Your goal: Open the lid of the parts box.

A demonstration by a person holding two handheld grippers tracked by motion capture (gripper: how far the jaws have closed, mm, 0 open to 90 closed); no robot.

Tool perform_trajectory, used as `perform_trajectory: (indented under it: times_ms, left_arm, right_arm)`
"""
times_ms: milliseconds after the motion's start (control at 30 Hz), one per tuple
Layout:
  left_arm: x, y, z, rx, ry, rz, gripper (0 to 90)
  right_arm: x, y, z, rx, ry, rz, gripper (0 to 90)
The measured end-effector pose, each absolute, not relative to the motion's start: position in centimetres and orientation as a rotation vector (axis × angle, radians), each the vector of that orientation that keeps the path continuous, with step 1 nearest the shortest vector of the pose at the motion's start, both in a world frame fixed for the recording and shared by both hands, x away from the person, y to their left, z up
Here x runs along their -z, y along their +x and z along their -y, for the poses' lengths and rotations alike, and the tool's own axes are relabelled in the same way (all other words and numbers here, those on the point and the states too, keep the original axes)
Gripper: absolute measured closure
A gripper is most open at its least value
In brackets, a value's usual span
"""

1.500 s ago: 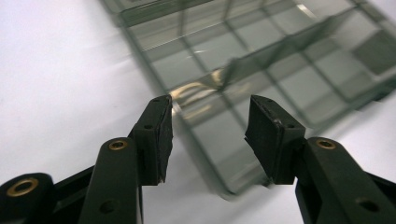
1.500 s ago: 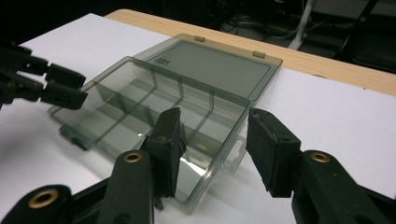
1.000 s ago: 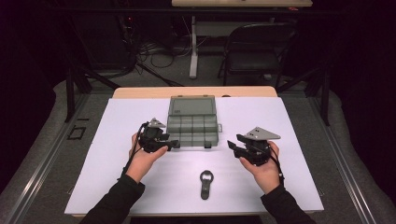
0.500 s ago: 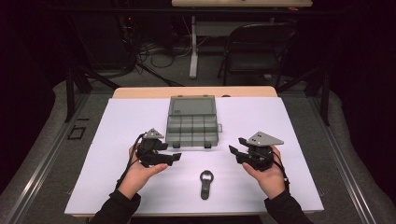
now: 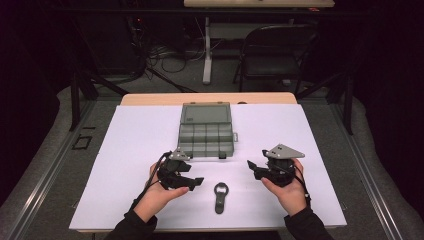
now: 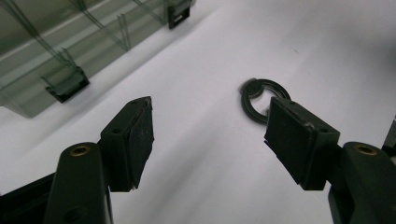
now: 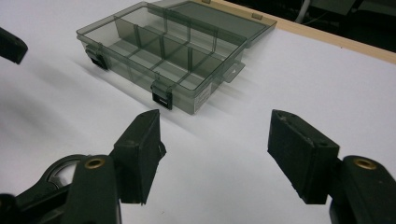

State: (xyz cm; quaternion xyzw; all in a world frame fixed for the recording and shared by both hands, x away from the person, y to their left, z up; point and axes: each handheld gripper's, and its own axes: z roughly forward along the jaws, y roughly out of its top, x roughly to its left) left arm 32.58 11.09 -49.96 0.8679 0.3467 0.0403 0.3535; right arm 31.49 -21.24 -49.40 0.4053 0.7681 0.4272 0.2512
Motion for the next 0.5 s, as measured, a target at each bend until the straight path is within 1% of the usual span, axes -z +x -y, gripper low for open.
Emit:
perform_trajectory:
  times_ms: [133, 500]
  left_arm:
    - [50.3, 32.0, -10.3, -0.093, 2.271, -0.887, 32.4]
    - [50.2, 30.8, -8.7, -0.078, 2.320, -0.838, 32.2]
  right_arm:
    - [49.6, 31.5, 21.4, -1.165, 1.112, -2.084, 30.4]
    - [49.9, 31.5, 21.1, -1.161, 1.111, -2.107, 28.7]
